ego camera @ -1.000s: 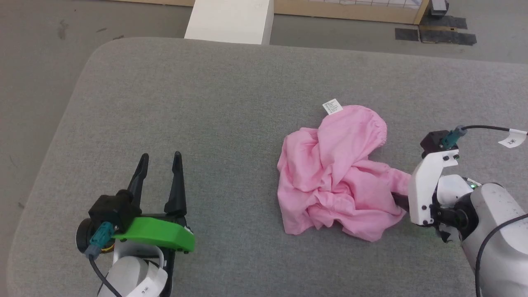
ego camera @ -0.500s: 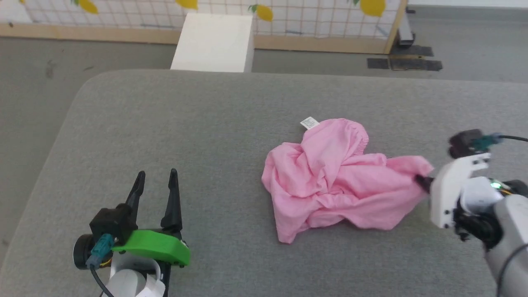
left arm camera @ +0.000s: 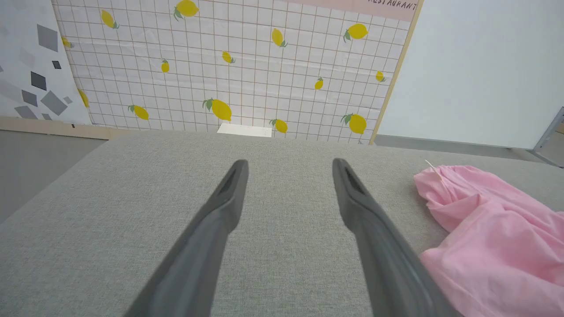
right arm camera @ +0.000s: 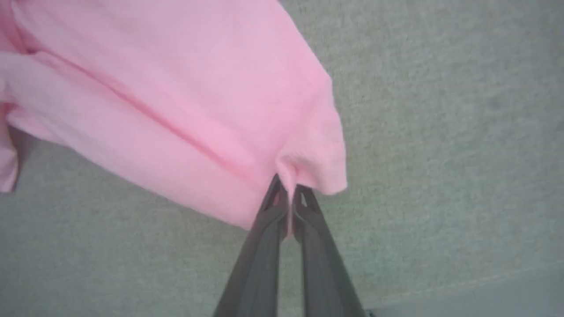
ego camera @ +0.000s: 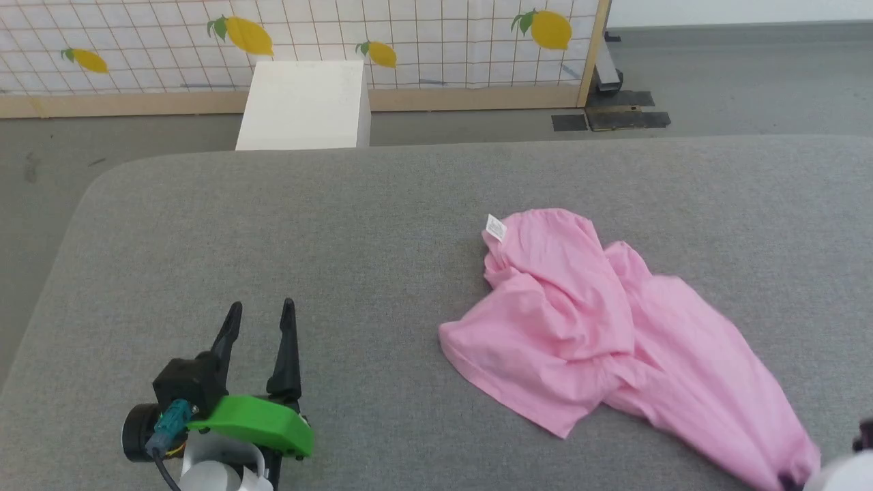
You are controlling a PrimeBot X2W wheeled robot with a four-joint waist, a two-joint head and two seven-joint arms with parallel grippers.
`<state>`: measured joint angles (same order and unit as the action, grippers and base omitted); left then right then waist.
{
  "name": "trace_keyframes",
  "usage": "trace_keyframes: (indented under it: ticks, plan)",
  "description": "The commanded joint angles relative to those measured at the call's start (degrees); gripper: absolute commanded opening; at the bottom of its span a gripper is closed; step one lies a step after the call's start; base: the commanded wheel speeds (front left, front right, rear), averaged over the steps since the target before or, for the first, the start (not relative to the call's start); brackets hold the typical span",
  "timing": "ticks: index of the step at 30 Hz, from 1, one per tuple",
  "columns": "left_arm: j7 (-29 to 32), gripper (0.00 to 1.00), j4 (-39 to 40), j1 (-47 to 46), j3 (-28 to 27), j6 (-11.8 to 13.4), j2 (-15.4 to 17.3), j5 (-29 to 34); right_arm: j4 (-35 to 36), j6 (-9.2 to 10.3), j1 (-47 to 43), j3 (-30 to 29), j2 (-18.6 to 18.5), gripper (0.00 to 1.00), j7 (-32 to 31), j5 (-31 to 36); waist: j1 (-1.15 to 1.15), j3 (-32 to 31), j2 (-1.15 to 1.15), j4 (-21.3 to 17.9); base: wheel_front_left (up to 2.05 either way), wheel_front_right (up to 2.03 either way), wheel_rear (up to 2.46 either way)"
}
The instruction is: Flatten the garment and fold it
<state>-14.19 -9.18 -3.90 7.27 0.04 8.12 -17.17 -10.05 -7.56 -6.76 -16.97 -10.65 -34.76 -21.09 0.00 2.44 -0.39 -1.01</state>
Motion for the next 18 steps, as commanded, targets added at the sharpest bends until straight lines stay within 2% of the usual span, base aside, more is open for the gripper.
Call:
trace_keyframes:
  ticks: [1,4,5,6,7,13,18]
  plan:
    - [0.2,1.0,-0.2,1.0,0.1,0.1,0.4,-0.4,1.0,0.08,-2.3,-1.1,2.1,0.0,-0.9,0.5,0.0,-0.2,0.39,0.0,0.0,0.0,0.0]
    - [0.4,1.0,-0.3,1.4,0.2,0.2,0.5,-0.5,3.0,0.08,-6.5,-2.8,5.2,0.0,-2.5,1.1,0.0,-0.6,0.39,-0.1,0.0,0.0,0.0]
    - [0.4,1.0,-0.3,1.5,0.1,0.3,0.5,-0.6,3.9,0.08,-7.5,-2.9,6.0,0.27,-2.6,1.0,0.0,-0.8,0.39,-0.1,0.0,0.0,0.0]
    - [0.5,1.0,-0.3,1.7,0.1,0.4,0.6,-0.7,4.6,0.08,-8.1,-3.0,6.4,0.78,-2.3,0.9,0.0,-0.9,0.39,-0.2,0.0,0.0,0.0]
    - [0.5,1.0,-0.4,1.8,0.1,0.5,0.6,-0.8,5.9,0.08,-8.4,-2.9,6.7,1.0,-1.1,1.0,0.0,-1.0,0.39,-0.3,0.0,0.0,0.0]
    - [0.8,1.0,-0.4,2.4,0.2,0.8,0.8,-1.1,9.2,0.08,-5.2,-4.3,7.6,1.0,8.9,2.5,0.0,-1.9,0.39,-0.6,0.0,0.0,0.0]
    - [0.9,1.0,0.1,2.2,0.5,0.9,0.9,-1.2,6.5,0.08,2.1,-3.0,7.7,1.0,13.0,3.9,0.0,-1.7,0.39,-0.4,0.0,0.0,0.0]
